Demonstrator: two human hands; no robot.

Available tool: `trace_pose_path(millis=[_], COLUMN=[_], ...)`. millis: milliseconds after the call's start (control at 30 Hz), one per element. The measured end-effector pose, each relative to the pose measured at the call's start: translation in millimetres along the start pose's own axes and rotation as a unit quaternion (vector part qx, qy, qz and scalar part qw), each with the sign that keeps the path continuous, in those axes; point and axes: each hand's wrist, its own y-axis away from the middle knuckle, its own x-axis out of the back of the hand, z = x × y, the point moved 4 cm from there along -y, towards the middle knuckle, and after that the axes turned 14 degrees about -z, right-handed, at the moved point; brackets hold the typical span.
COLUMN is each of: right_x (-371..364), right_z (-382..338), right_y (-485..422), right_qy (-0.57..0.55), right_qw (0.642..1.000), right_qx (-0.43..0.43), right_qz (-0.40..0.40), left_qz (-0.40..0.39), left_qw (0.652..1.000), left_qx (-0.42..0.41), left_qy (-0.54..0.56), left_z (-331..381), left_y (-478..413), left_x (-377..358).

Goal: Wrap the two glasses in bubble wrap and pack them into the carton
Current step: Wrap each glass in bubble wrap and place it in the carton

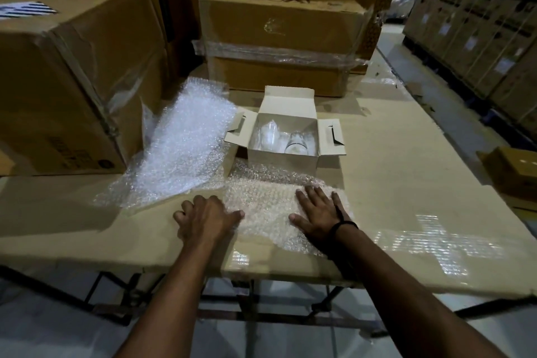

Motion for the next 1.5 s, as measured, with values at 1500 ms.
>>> trace_pose_path(millis=[1500], right_x=[47], right_z=[56], right_y=[39], right_qy=[-0.332], right_qw=[0.936], right_qx=[-0.056], right_qz=[0.103], left_qz=[0.189], left_qw=[0.905], left_qx=[-0.299], left_qy=[0.236], left_z=[76], left_y=[11], left_x=[-12])
